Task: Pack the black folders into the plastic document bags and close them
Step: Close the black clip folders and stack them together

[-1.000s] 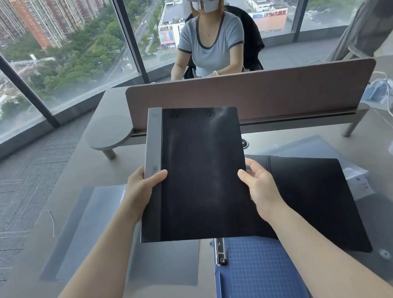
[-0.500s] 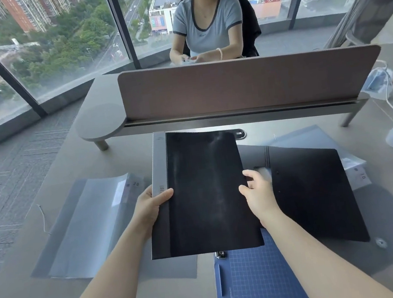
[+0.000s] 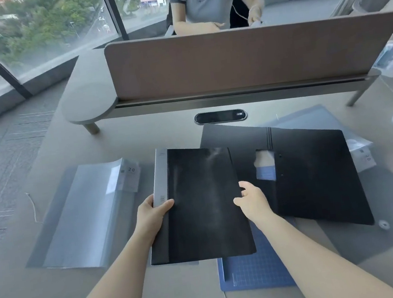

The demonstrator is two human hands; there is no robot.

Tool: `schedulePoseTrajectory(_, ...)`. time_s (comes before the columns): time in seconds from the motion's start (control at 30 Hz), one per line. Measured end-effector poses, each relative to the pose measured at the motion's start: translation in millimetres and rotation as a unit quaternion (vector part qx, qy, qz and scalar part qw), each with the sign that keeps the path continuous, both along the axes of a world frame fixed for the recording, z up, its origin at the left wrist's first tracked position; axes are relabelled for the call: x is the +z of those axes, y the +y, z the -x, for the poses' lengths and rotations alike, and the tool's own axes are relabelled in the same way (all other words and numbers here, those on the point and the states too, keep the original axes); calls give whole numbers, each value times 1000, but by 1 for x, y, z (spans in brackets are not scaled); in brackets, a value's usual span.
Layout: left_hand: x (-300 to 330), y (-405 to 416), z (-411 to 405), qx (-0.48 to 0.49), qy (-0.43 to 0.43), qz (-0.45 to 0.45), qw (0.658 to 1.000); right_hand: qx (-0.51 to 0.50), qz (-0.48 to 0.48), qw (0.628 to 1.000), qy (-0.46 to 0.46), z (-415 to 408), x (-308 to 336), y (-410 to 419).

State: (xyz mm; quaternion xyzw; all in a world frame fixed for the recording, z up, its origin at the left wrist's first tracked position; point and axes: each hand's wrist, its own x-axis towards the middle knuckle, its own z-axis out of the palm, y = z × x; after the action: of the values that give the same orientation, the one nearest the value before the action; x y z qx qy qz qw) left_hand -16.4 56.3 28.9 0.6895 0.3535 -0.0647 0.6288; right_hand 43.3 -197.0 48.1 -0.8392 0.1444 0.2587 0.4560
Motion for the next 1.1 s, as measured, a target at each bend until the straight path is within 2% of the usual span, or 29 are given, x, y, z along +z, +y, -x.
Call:
schedulePoseTrajectory(0.27, -15, 22, 10, 4, 34, -104, 994, 52, 18, 998, 2, 6, -20, 27)
schedulePoseTrajectory(0.53, -23, 30, 8, -20, 76, -223, 972, 84, 66, 994, -10, 7, -34, 45)
schedulePoseTrajectory(0.77, -31, 34, 12, -30, 142, -283, 948, 107, 78, 991, -13, 10, -38, 52)
schedulePoseTrajectory(0.97, -25, 27, 6, -74, 121, -368, 919, 78, 64, 994, -37, 13, -37, 47)
schedulePoseTrajectory(1.1, -16, 18, -3, -91, 72, -387, 915, 32, 64, 996, -60, 17, -35, 37)
